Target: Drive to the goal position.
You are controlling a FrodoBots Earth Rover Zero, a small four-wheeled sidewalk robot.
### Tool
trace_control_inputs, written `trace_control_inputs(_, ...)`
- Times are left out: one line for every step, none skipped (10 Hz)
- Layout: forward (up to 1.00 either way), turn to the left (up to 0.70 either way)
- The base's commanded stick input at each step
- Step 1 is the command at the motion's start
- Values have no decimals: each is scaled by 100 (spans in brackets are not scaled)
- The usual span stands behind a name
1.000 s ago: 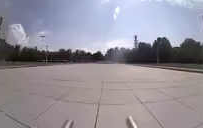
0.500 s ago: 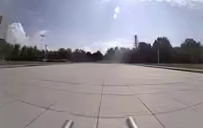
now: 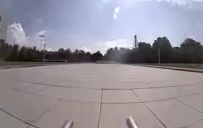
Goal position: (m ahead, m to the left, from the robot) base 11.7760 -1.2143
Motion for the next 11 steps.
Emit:
trace_control_inputs(70,0)
trace_control_inputs(70,0)
trace_control_inputs(70,0)
trace_control_inputs(70,0)
trace_control_inputs(70,0)
trace_control_inputs(70,0)
trace_control_inputs(70,0)
trace_control_inputs(70,0)
trace_control_inputs(70,0)
trace_control_inputs(70,0)
trace_control_inputs(70,0)
